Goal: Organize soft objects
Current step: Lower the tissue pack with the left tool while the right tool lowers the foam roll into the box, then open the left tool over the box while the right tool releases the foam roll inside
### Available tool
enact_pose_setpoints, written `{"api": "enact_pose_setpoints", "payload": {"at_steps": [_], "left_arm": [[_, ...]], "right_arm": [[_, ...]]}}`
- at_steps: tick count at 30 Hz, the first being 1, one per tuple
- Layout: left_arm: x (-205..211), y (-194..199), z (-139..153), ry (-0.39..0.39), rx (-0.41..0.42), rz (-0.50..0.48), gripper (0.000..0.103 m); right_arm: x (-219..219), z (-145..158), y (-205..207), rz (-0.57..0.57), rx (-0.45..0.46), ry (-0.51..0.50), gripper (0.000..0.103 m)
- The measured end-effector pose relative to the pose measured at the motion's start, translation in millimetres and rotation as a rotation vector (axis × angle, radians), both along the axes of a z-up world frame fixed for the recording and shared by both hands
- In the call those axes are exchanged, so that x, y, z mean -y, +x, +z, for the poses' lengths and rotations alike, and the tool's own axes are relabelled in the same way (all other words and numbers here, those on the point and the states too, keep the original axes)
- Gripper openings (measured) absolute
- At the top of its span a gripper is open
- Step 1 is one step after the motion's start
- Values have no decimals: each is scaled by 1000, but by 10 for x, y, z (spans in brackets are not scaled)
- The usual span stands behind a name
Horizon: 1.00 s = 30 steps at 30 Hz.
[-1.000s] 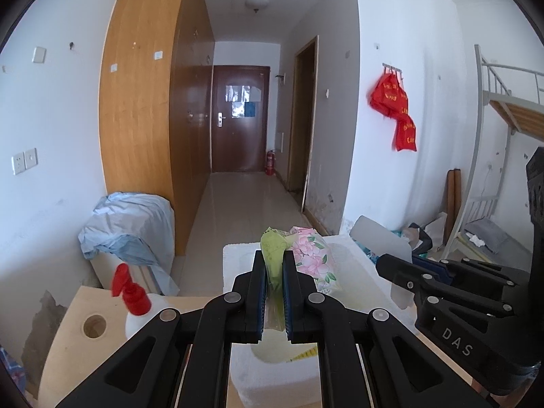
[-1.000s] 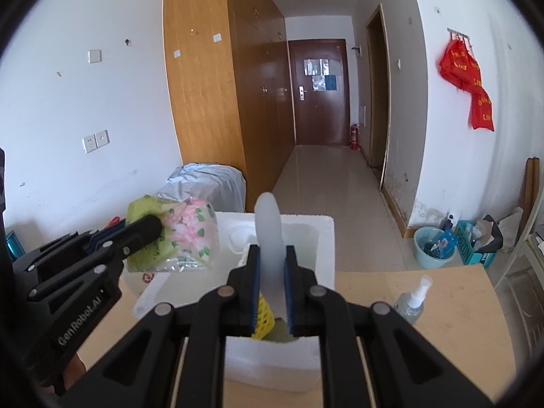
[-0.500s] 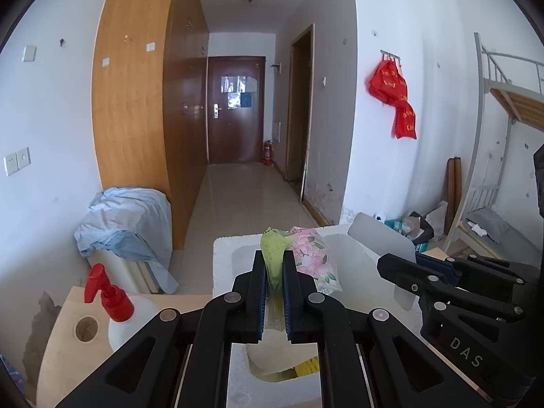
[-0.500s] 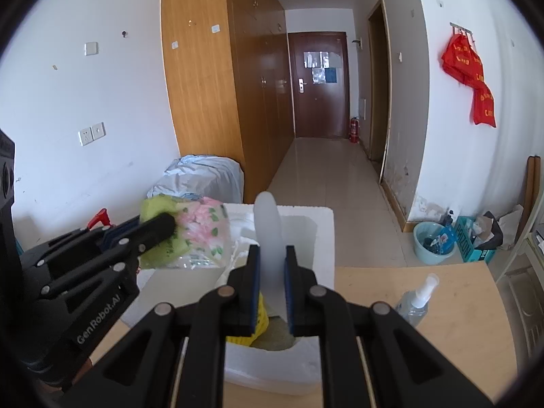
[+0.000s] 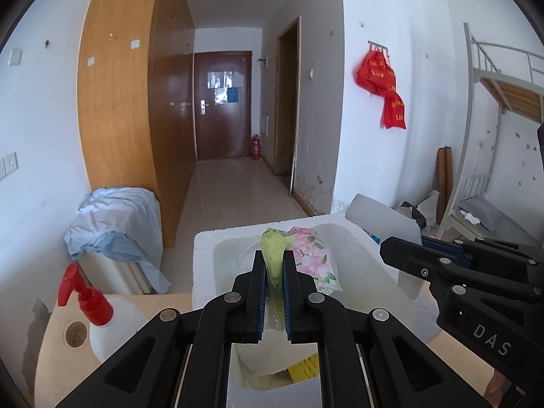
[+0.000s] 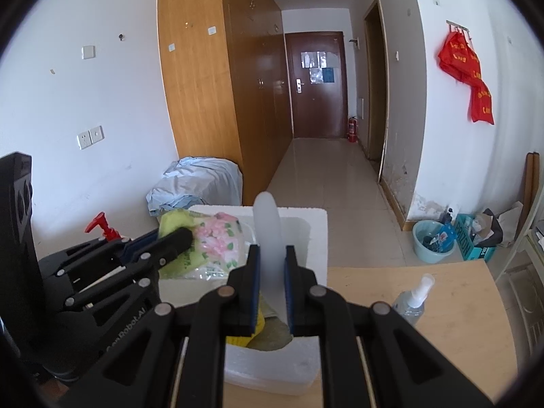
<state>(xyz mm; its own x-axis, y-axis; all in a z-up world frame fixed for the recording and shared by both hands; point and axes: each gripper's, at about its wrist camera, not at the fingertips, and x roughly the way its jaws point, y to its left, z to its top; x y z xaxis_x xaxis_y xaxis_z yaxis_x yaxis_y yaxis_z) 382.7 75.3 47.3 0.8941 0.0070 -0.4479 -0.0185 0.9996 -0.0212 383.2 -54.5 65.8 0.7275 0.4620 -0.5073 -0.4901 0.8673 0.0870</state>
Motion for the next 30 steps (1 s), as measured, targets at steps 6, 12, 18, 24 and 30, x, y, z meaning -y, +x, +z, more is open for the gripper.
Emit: {"api": "enact_pose_setpoints", "payload": {"at_steps": [6,12,18,24,30], "left_arm": [[-2,17,-32,5,7,11,21],[-19,-51,-2,20,53,54,75],[-70,-55,26,29,47,81,75],[-131,-161,83,41,59,121,78],[-194,-311,158,67,89,164,85]], "right_arm": [[10,-23,2,1,-3,-2,14],[33,-20,2,1,2,1,14],[35,-50,35,-2,-4,1,14],[13,-61,30,10,-8,2,14],[-28,-88,36,26,-13,-2,14]]}}
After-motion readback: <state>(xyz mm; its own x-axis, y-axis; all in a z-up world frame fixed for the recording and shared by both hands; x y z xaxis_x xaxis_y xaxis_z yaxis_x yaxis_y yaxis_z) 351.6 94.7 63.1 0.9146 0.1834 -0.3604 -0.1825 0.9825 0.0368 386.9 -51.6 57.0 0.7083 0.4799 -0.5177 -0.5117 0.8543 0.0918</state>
